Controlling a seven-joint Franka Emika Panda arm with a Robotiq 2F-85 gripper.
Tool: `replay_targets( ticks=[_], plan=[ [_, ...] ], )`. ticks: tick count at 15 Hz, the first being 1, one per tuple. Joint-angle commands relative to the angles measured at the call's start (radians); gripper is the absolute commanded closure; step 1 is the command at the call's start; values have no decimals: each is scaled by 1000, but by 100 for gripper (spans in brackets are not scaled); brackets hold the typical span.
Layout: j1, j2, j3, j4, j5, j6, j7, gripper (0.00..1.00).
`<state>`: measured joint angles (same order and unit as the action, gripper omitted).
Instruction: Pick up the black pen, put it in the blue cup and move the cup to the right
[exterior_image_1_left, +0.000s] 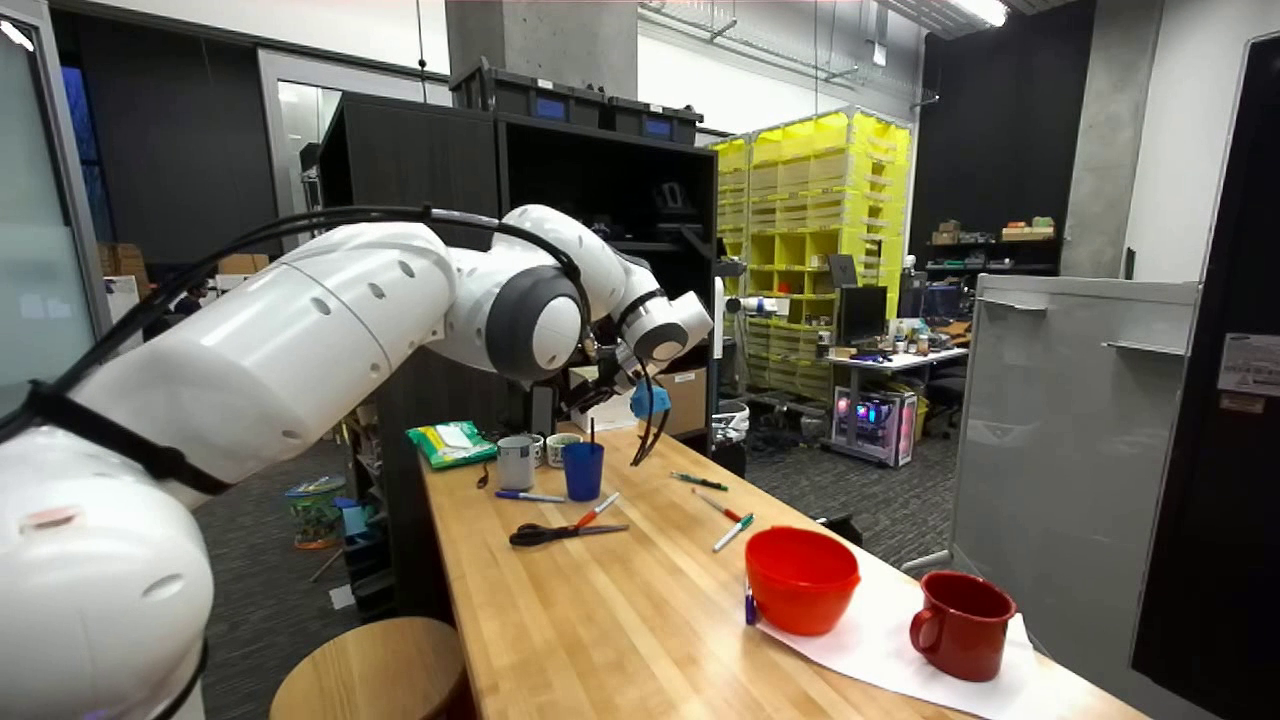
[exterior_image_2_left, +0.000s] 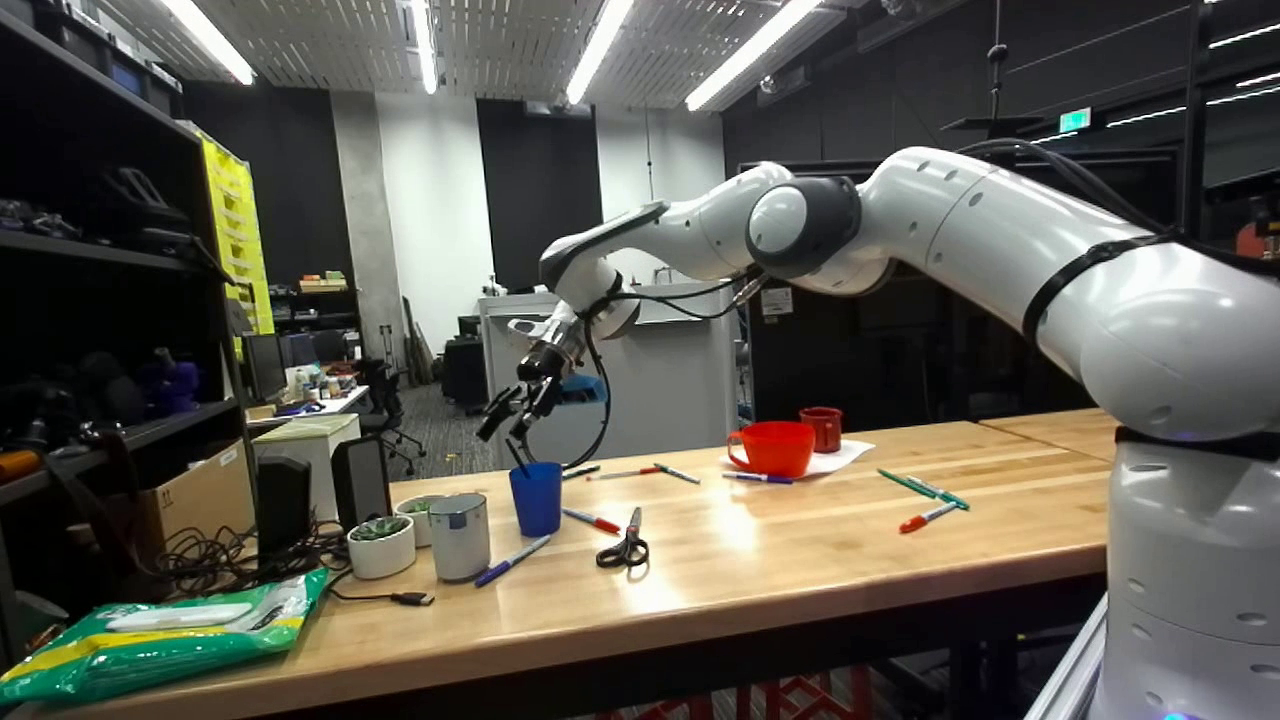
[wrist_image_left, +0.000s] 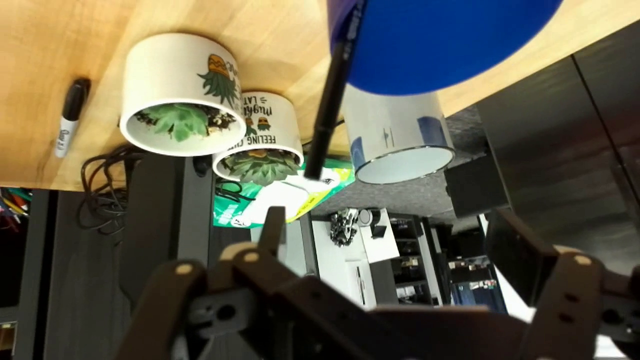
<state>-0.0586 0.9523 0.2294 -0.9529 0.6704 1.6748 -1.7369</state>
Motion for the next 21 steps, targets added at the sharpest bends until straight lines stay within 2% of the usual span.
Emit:
replay_targets(
  ticks=[1,7,11,13,15,21],
  plan=[
    [35,-62,-15,-42,-95,64,-17,0],
    [86,-130,-24,-133,-300,259,-11,0],
    [113,-169,-38,-217,-419,434,33,0],
    [120,-185,-41,-255,-466,485,66,0],
    [123,-196,-47,-283,-507,493,109,0],
    [150,-249,-75,-321,-645,399,258,0]
  ],
)
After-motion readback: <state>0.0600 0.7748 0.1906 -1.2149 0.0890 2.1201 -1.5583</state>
